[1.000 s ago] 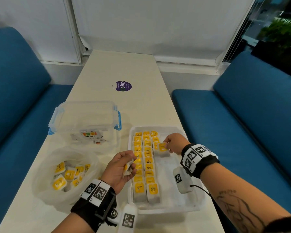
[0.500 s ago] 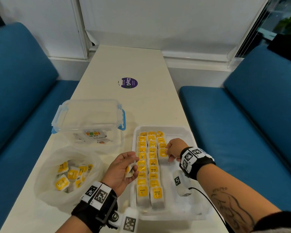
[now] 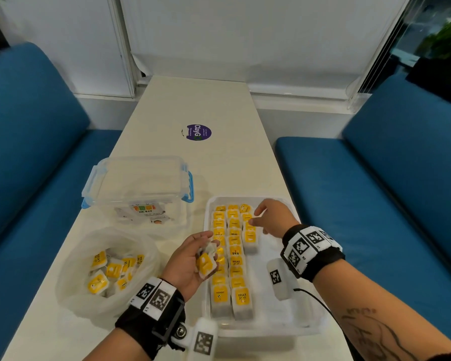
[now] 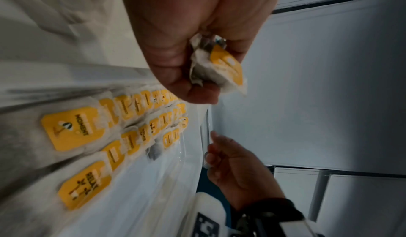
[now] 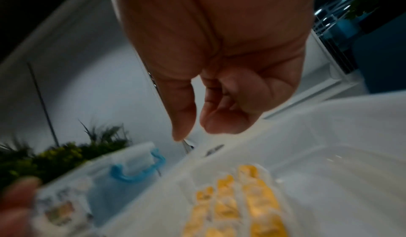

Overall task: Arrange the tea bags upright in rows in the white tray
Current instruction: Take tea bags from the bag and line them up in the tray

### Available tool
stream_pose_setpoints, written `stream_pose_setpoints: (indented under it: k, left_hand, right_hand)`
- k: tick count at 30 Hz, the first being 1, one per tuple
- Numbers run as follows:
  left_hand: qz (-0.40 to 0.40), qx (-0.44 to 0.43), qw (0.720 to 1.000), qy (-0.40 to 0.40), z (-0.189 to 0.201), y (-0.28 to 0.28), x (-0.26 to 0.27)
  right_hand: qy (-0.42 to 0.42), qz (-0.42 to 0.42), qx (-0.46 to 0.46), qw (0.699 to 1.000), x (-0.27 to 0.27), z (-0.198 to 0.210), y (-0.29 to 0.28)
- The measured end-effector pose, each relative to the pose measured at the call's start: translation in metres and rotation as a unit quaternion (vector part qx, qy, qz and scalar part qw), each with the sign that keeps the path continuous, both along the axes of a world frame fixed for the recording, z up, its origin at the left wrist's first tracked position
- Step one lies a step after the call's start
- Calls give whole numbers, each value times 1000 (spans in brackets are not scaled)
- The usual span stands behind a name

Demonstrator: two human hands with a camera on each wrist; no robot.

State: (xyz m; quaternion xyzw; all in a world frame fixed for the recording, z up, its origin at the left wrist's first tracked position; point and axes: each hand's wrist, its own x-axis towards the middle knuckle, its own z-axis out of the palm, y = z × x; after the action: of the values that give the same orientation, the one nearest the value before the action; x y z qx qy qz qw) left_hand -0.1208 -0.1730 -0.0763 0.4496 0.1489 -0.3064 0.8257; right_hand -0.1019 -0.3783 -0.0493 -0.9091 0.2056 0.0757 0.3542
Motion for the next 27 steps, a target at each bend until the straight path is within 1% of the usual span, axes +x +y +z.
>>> stream_pose_setpoints:
  k: [2, 4, 6, 8, 12, 15, 18, 23, 27]
  left_hand:
    - [14, -15, 1000, 0, 3, -1, -2]
    - [22, -11, 1000, -8, 5, -2, -5]
    - [25, 8, 999, -25, 7, -3, -8]
    - [33, 15, 999, -35, 10, -3, -10]
    - [27, 14, 998, -56, 14, -3, -16]
    - [8, 28, 997, -66, 11, 1, -22]
    - [-8, 24, 998, -61, 10, 5, -28]
    - [0, 28, 997, -69, 10, 11, -32]
    - [-5, 28, 996, -84, 11, 13, -34]
  right_hand:
    - [-15, 41, 29, 999, -12, 22, 16]
    - [3, 102, 55, 993, -27, 38, 36]
    - [29, 148, 73, 986, -40, 42, 53]
    - [42, 167, 80, 982, -49, 37, 67]
    - [34, 144, 116, 982, -59, 24, 77]
    - [19, 116, 174, 978, -66, 24, 74]
    - [0, 90, 245, 965, -72, 26, 71]
    - [-14, 101, 241, 965, -80, 23, 71]
    - [20, 110, 228, 967, -86, 27, 69]
